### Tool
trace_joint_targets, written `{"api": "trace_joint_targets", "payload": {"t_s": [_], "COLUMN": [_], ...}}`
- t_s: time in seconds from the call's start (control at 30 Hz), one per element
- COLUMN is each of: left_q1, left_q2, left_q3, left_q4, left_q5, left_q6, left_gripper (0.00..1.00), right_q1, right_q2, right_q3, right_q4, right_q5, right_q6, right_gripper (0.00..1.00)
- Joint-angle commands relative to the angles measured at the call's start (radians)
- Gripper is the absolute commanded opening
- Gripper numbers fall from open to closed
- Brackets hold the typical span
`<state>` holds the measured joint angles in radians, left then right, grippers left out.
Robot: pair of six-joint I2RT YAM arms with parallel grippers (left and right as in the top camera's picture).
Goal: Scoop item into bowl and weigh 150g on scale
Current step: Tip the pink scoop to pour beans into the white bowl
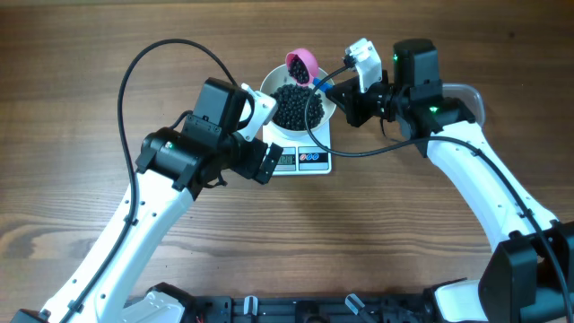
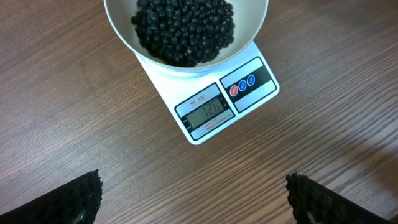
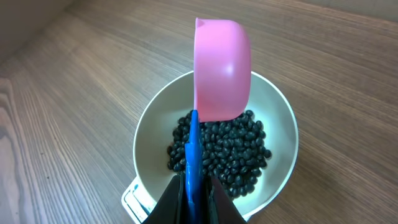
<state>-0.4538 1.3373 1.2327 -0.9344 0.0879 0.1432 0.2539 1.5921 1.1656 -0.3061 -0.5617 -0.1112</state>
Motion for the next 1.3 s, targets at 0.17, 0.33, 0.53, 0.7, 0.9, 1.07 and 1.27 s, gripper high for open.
{"api": "trace_joint_targets", "payload": {"t_s": [0.17,0.33,0.53,0.7,0.9,1.07,1.27], "left_q1": [-0.003,-0.003,-0.003,-0.003,-0.003,-0.003,-0.003], "left_q2": [0.002,0.002,0.002,0.002,0.002,0.002,0.002], "left_q3": [-0.008,-0.008,-0.008,-0.008,-0.008,-0.008,-0.008], "left_q4": [0.003,0.003,0.003,0.003,0.003,0.003,0.003], "left_q5": [0.015,0.015,0.015,0.015,0.015,0.015,0.015], "left_q6": [-0.010,-0.010,-0.010,-0.010,-0.010,-0.010,-0.010], "left_gripper": [1.00,1.00,1.00,1.00,1.00,1.00,1.00], "right_q1": [0.002,0.005,0.018,0.018,0.018,0.018,0.018], "right_q2": [-0.023,-0.023,-0.023,-0.023,-0.023,-0.023,-0.023], "right_q3": [0.012,0.012,0.012,0.012,0.012,0.012,0.012], "right_q4": [-0.002,-0.001,0.005,0.006,0.007,0.006,0.010], "right_q5": [0.076,0.075,0.076,0.076,0.104,0.117,0.117], "right_q6": [-0.153,-0.167,-0.188,-0.188,-0.209,-0.229,-0.264], "right_gripper": [0.04,0.04,0.04,0.04,0.04,0.04,0.04]}}
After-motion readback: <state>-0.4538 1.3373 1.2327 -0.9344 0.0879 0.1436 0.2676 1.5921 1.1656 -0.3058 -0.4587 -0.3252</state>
